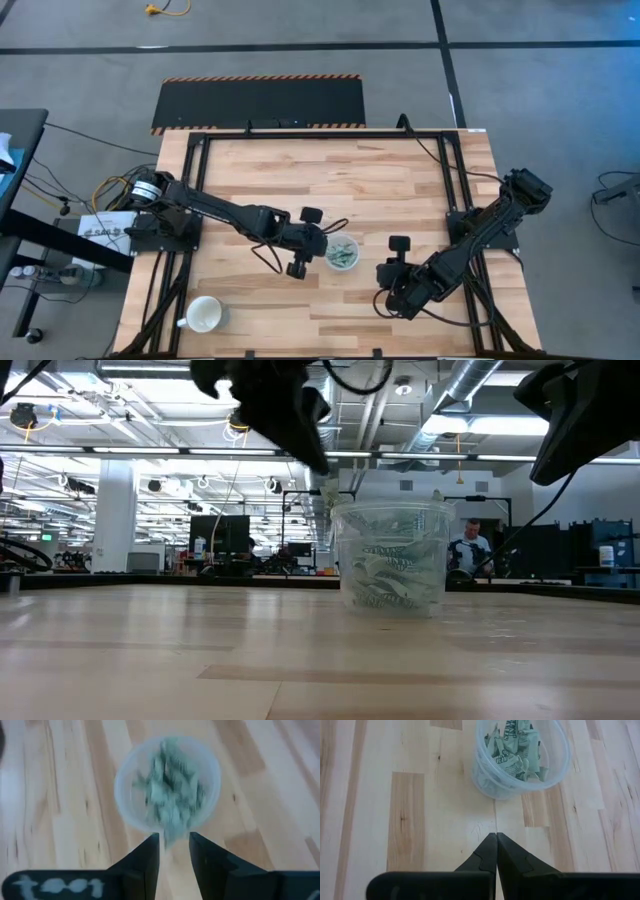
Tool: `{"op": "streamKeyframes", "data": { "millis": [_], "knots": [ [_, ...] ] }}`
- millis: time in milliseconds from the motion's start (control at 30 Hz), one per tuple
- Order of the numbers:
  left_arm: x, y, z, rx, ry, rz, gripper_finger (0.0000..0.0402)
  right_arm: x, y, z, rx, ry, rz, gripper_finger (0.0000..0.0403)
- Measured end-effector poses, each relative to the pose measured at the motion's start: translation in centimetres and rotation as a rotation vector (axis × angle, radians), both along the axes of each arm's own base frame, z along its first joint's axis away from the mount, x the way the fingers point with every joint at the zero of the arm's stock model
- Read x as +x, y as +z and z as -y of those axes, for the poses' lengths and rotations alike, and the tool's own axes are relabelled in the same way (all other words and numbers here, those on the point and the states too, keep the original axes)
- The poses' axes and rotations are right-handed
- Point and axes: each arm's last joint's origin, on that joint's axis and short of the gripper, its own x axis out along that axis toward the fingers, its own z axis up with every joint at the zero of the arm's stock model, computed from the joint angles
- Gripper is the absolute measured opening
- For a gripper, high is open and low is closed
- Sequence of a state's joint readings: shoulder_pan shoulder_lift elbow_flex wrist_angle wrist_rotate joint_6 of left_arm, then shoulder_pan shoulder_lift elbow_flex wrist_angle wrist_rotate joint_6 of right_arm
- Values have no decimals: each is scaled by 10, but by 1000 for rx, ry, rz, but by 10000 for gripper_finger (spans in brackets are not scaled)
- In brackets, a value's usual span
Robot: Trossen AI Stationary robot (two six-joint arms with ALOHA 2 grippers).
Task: Pick and place Stevia / Truvia into bins
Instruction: Put the stevia packet into the transparent container
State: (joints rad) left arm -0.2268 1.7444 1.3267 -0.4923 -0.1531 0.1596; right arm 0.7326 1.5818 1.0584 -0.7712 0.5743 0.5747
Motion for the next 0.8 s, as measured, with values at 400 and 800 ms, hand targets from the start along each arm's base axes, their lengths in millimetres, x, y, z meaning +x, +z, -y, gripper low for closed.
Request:
{"op": "streamKeyframes", "data": {
  "millis": [400,800],
  "knots": [
    [-10,1,0,-131,79,-119,99,0,0,0,-1,5,1,0],
    [7,-10,5,-144,9,-40,99,1,0,-1,9,4,11,0]
  ]
}}
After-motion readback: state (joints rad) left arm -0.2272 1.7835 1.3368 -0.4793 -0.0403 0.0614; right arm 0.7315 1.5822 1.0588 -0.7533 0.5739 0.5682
